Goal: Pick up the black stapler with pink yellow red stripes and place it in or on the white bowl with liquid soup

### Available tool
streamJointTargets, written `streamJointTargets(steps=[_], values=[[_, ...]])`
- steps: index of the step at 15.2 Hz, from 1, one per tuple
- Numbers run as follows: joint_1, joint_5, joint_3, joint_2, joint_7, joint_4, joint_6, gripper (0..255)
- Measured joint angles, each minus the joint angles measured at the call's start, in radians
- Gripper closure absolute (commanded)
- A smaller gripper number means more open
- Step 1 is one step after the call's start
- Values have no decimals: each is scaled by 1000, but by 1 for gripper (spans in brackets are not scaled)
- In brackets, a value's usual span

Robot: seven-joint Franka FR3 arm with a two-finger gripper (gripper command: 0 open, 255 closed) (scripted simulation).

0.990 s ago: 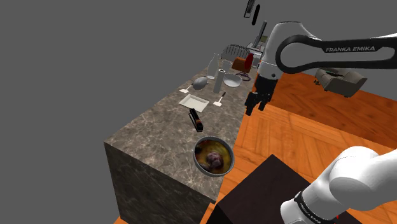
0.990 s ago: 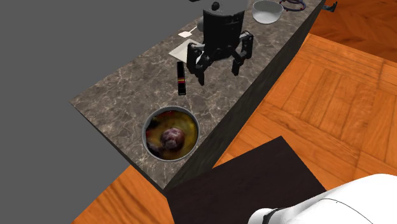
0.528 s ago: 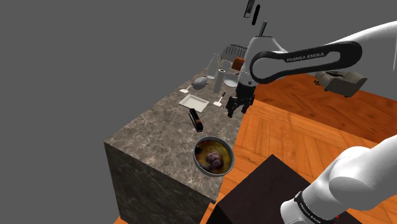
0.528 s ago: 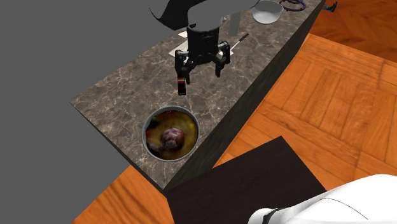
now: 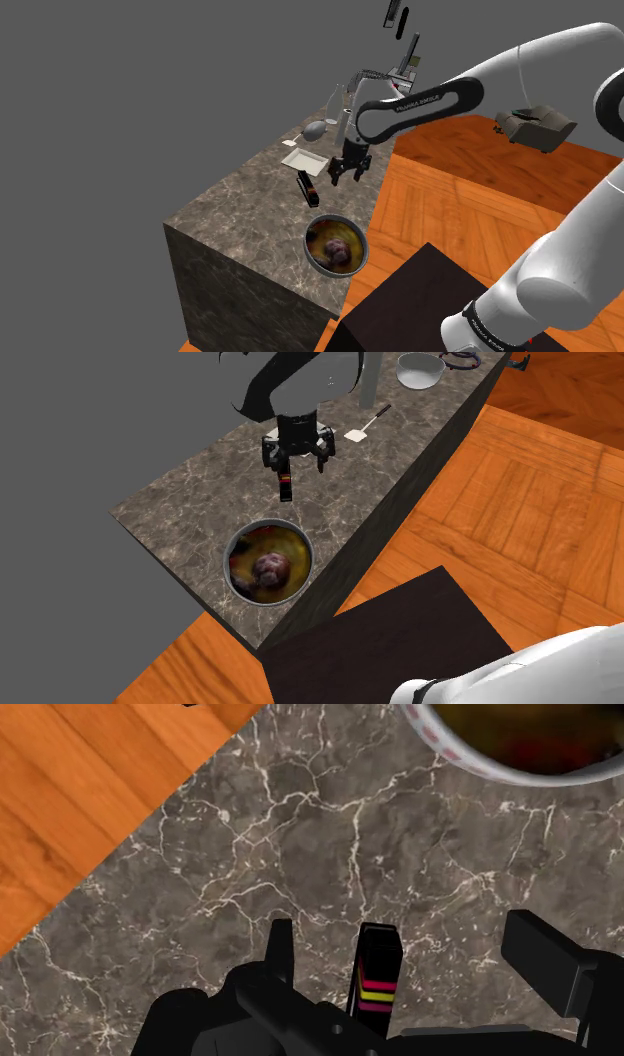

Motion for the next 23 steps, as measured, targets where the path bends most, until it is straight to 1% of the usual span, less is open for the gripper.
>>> streamJointTargets(steps=[6,12,16,18,23], values=[[5,-26,-9,230,64,174,74,0],[10,-40,-29,460,108,395,103,0],[14,-43,-42,609,134,557,100,0],[17,-43,-44,644,140,593,102,0],[17,-45,-46,696,141,606,141,0]])
